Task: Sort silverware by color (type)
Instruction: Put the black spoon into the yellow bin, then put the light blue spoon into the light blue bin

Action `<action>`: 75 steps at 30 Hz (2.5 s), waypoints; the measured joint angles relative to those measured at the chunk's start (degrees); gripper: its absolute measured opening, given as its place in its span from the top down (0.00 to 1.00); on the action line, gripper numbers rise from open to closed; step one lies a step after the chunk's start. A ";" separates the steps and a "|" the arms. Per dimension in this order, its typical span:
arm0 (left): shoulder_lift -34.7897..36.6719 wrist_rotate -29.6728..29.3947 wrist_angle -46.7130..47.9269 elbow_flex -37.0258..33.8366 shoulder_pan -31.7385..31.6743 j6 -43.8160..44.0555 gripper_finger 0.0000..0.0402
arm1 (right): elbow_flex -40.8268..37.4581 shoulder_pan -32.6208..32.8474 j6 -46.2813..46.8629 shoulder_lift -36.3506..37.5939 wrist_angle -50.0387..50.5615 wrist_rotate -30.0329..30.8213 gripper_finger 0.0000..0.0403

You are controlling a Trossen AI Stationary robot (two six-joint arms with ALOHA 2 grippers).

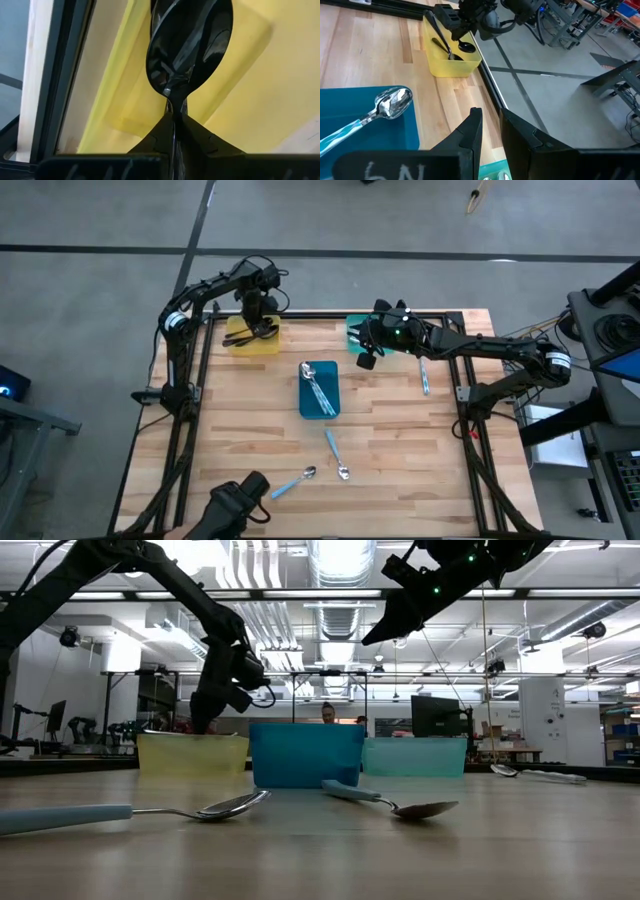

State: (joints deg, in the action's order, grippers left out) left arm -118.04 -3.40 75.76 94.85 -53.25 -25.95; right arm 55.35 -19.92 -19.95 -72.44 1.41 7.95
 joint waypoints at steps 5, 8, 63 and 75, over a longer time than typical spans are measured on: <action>0.00 -0.01 -0.22 0.00 0.00 -0.24 0.98 | 0.00 0.00 -0.02 0.00 0.00 0.02 0.85; 0.00 -0.01 -0.19 0.00 0.01 -0.33 0.98 | 0.00 0.00 -0.02 0.00 0.00 0.02 0.85; 60.35 17.33 -82.92 -60.89 50.81 41.05 0.86 | 0.91 11.32 36.50 0.02 1.36 -4.53 0.85; 58.02 12.85 -88.21 -63.93 54.23 41.50 0.86 | 10.74 17.85 40.23 -0.04 18.26 -4.53 0.85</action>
State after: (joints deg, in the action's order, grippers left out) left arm -60.02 9.45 -12.44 30.92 0.97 15.55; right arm 66.09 -2.07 20.28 -72.49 19.67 3.42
